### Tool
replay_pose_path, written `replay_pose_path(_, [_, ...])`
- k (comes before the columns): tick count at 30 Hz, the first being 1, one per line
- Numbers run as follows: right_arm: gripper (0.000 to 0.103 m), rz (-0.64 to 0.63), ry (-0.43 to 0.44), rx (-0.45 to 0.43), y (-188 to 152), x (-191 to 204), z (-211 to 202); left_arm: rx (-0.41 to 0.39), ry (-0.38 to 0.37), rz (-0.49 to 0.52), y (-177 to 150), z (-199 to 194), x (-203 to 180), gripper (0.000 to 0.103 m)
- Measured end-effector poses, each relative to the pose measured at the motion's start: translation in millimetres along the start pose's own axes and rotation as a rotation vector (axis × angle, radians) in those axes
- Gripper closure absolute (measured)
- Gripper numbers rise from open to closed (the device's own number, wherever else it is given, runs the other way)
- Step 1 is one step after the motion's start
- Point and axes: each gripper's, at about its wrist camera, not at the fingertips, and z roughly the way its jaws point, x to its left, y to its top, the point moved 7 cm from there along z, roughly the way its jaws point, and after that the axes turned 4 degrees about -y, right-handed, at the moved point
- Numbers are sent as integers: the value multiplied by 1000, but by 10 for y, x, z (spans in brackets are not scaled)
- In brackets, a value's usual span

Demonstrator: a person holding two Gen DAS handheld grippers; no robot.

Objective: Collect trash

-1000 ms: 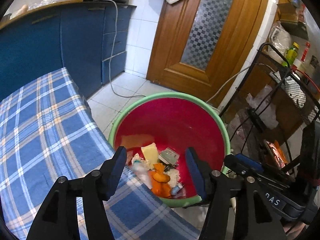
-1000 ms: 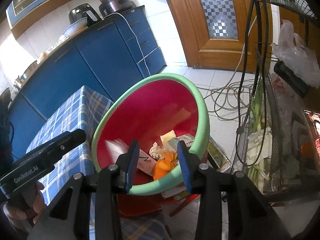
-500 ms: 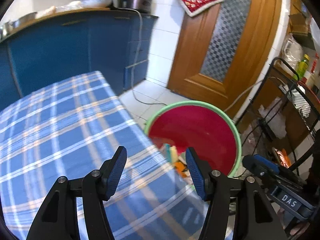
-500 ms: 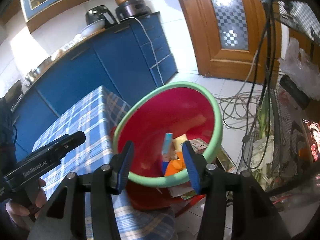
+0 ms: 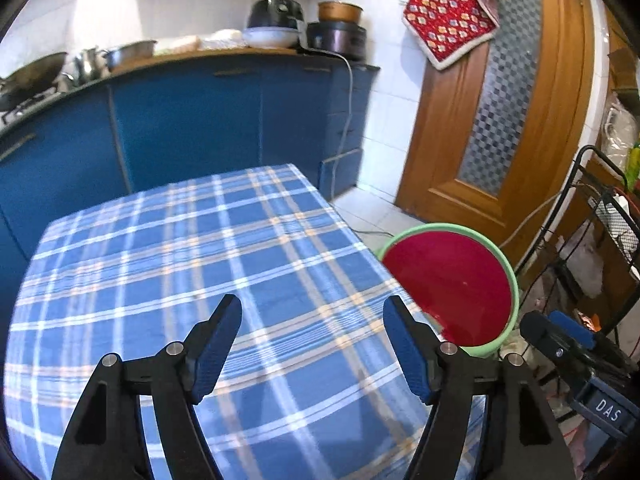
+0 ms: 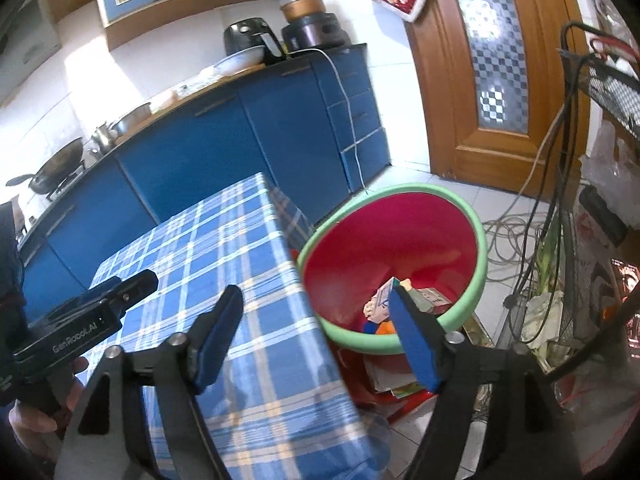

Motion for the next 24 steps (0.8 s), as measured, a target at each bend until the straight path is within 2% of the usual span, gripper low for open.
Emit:
replay_pose_path(9, [14, -71, 10, -15, -116, 271, -194, -29, 72, -27, -108, -316, 139, 28])
replay_pose_path(15, [13, -97, 28, -30, -156, 393, -306, -35, 122, -48, -148, -441, 236, 28])
replay_pose_path(24, [12, -117, 39, -36, -177, 493, -352, -54, 145, -62, -162, -544, 320, 28])
